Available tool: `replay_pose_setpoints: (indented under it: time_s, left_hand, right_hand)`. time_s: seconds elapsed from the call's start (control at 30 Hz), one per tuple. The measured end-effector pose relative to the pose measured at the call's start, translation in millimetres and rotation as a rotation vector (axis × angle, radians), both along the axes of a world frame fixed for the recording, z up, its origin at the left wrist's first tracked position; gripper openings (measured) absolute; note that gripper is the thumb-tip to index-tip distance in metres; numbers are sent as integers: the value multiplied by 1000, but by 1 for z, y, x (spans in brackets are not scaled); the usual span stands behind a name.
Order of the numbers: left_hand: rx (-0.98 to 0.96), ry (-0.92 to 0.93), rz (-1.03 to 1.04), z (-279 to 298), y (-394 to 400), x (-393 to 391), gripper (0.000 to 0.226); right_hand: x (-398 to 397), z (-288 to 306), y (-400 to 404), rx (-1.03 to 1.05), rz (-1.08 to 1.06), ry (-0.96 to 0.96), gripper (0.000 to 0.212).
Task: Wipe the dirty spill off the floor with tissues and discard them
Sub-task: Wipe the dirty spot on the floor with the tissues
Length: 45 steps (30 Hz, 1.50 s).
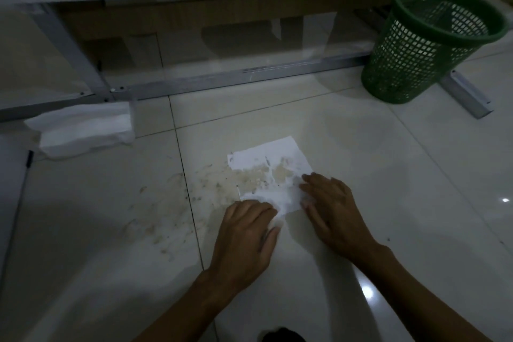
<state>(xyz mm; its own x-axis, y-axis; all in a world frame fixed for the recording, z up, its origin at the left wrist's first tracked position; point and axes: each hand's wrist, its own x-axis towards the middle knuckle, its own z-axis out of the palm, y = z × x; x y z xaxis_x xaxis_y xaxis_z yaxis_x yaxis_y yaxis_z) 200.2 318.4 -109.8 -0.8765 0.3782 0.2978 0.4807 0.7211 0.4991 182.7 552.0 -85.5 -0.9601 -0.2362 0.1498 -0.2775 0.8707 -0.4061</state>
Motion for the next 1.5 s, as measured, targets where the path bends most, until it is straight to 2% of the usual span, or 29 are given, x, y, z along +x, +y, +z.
replay_pose_setpoints:
  time_s: [0.13,0.23,0.37,0.53,0.7,0.77,0.93,1.1,1.37,1.5]
  left_hand:
    - [-229,-89,-5,1,14,3,63]
    - [-344,-175,-12,-1,19,6,67]
    - [-417,-232,-29,0,20,7,70]
    - [-435,-269,-48,8,21,8,72]
    - [-332,-178,-27,15,20,-8,65]
    - [-320,-130,-30,17,17,-25,60]
    - [-608,-199,-49,24,-2,-84,78]
    - [-635,-284,-91,17,-17,-112,69]
    - [-617,-270,-77,16,-18,-110,71]
    - [-589,-184,-121,18,-8,-108,70]
  right_hand:
    - [11,-13,-23,164,117,-124,69]
    - [15,-23,-30,275,112,-167,65]
    - [15,-26,-32,319,96,-167,66]
    - [16,-29,-31,289,105,-153,64]
    - [1,-19,-32,24,7,-43,60]
    - [-15,-13,-34,-11,0,5,57]
    - [-56,-9,-42,215,163,-134,69]
    - [-71,-18,-46,334,212,-185,74]
    - [-75,-19,-44,271,215,-190,81]
    - [-67,-10,-38,185,169,-130,73]
